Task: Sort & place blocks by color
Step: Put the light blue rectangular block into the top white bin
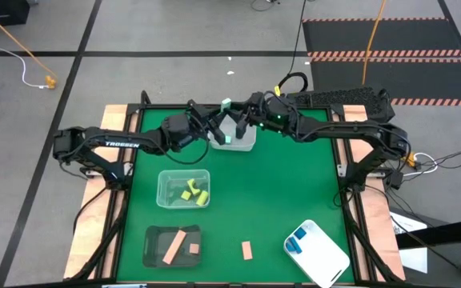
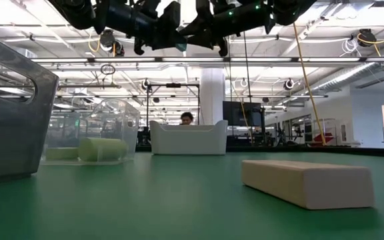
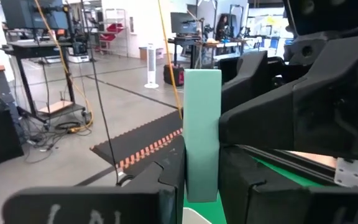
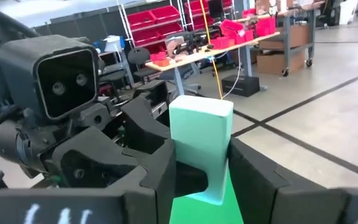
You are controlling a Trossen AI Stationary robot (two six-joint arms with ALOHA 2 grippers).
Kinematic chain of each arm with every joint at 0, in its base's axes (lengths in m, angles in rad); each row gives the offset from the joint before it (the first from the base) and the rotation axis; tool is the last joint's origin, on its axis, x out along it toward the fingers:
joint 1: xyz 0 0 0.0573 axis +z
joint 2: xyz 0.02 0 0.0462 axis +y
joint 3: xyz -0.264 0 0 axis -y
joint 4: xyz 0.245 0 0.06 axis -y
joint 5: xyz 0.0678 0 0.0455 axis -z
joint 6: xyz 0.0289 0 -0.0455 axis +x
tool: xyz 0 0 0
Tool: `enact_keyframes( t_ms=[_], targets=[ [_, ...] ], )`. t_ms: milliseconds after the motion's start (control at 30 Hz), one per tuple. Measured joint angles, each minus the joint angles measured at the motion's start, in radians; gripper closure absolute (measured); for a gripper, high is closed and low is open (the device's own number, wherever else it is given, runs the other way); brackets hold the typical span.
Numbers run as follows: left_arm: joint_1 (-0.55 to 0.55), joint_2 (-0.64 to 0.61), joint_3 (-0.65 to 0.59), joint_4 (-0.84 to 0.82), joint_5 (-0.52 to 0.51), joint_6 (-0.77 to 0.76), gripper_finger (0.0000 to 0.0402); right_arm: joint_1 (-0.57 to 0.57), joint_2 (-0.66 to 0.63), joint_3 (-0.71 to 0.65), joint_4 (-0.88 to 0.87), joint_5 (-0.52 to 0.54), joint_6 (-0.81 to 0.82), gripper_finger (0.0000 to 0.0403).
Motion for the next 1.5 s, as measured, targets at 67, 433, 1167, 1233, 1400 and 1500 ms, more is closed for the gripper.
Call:
enact_keyframes(
  t_ms=[67, 433, 1167, 1233, 1400, 1500],
  targets=[
    [-0.001, -0.001, 0.000, 0.003, 0.006, -0.007, 0.0338, -0.002, -0.009, 0.000, -0.015, -0.005, -0.007, 0.0275],
    [0.046, -0.001, 0.002, -0.181, 0.026, -0.057, 0.0338, -0.059, -0.173, 0.000, -0.442, -0.048, -0.011, 0.0192],
    [0.080, 0.199, 0.001, -0.269, 0.115, -0.428, 0.0338, 0.015, -0.253, -0.190, -0.802, -0.101, 0.035, 0.0218],
    [0.075, 0.223, 0.001, -0.279, 0.116, -0.439, 0.0338, 0.027, -0.253, -0.241, -0.739, -0.143, 0.046, 0.0220],
    [0.062, 0.256, 0.000, -0.275, 0.116, -0.447, 0.0338, 0.043, -0.253, -0.362, -0.530, -0.264, 0.126, 0.0226],
    [0.058, 0.259, 0.000, -0.276, 0.115, -0.459, 0.0321, 0.042, -0.253, -0.407, -0.470, -0.324, 0.197, 0.0229]
  ],
)
